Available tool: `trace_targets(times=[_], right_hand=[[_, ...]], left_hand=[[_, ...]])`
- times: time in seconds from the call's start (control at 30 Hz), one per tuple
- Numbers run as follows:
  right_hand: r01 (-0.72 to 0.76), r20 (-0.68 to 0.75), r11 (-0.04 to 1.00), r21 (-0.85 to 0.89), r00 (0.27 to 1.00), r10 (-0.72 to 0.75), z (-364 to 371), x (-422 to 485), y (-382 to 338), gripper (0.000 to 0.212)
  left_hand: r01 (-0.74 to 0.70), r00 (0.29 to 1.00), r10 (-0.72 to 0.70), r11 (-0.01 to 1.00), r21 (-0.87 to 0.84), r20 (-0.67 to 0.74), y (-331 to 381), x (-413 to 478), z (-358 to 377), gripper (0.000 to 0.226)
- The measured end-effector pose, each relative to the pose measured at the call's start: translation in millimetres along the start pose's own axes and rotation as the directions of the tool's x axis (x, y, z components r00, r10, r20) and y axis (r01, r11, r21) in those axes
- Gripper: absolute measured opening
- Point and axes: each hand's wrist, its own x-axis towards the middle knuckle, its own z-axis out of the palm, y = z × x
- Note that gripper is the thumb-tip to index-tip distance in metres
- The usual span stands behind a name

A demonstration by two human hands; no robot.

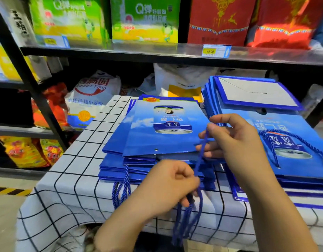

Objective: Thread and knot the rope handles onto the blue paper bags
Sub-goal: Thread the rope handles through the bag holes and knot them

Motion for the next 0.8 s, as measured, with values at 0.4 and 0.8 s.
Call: trace_targets(times=[0.4, 0.8], right_hand=[[0.072, 0.510, 0.914, -0.399, 0.846, 0.156, 1.9, -21.3, 10.2, 0.008], [-0.031, 0.324, 0.997, 0.064, 0.946, 0.009, 40.5, 22.9, -5.8, 0.015]], left_hand=[[-0.099, 0.992, 0.039, 0.825, -0.556, -0.119, 48.9, 31.7, -39.4, 0.014], [-0.005, 0.991, 0.014, 0.998, 0.068, -0.134, 17.1, 11.0, -65.6, 0.011]])
